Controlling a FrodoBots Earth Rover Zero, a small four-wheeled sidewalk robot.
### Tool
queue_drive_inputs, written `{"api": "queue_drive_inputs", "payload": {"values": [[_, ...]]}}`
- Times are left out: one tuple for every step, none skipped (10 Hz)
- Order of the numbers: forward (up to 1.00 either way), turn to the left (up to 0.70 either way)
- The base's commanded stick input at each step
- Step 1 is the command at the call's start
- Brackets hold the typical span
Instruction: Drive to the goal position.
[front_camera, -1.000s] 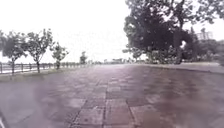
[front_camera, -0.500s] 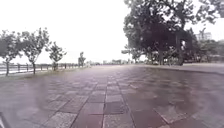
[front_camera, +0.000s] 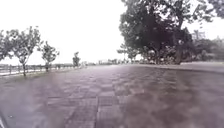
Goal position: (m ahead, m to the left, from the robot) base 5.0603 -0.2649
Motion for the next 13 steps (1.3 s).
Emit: {"api": "queue_drive_inputs", "payload": {"values": [[1.0,0.0],[1.0,0.0],[1.0,0.0],[1.0,0.0],[1.0,0.0],[1.0,0.0],[1.0,0.23],[1.0,0.37],[1.0,0.37],[1.0,0.1],[1.0,0.0],[1.0,0.0],[1.0,0.0]]}}
